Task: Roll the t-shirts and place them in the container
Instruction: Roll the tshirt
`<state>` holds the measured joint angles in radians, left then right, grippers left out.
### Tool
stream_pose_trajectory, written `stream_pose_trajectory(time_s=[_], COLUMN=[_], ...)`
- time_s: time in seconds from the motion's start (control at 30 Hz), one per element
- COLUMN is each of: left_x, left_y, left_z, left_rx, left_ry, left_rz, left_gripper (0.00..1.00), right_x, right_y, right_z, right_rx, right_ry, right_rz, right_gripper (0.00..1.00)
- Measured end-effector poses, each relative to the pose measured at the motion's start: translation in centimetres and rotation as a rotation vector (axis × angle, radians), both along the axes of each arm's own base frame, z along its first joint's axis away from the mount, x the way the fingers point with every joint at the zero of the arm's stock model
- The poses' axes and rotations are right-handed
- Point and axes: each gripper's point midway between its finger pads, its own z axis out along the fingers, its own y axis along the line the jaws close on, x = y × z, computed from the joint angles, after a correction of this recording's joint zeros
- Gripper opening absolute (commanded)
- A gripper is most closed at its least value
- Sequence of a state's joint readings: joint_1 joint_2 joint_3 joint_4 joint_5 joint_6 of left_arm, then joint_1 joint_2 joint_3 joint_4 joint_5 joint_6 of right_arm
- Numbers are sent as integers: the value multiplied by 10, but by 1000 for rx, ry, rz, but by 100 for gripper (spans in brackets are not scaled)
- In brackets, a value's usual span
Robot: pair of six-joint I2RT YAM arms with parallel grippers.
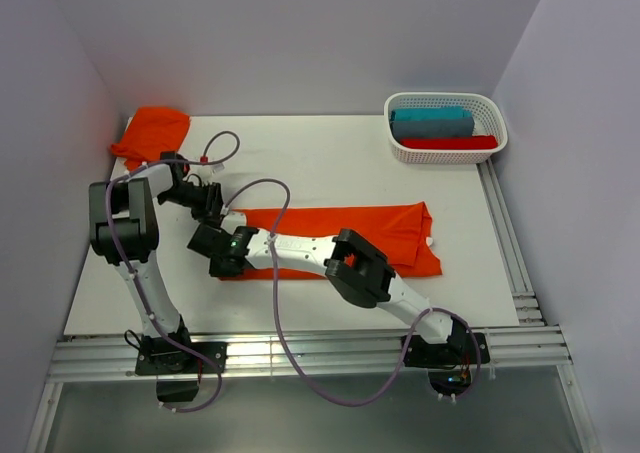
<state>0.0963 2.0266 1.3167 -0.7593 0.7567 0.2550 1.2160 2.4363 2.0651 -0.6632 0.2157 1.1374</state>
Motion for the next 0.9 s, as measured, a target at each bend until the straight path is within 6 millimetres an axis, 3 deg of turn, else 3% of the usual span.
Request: stream_pose_trajectory(time_s=[0.13, 0.33, 0.57, 0.9], left_x=[0, 3, 7, 7], left_y=[3, 11, 20, 11], left_z=[-2, 12, 26, 20], left_rx=[59, 166, 297, 365], left_ry=[-4, -61, -132, -154], left_rz=[19, 49, 72, 60], left_gripper=[15, 9, 17, 21], right_x=[-2, -11, -18, -15], right_y=[-1, -7, -10, 9], right_z=[0, 2, 8, 27], right_rx=[35, 90, 179, 304], right_ry=[-5, 15, 37, 43], right_rz=[3, 10, 6, 11], right_gripper=[7, 3, 3, 2])
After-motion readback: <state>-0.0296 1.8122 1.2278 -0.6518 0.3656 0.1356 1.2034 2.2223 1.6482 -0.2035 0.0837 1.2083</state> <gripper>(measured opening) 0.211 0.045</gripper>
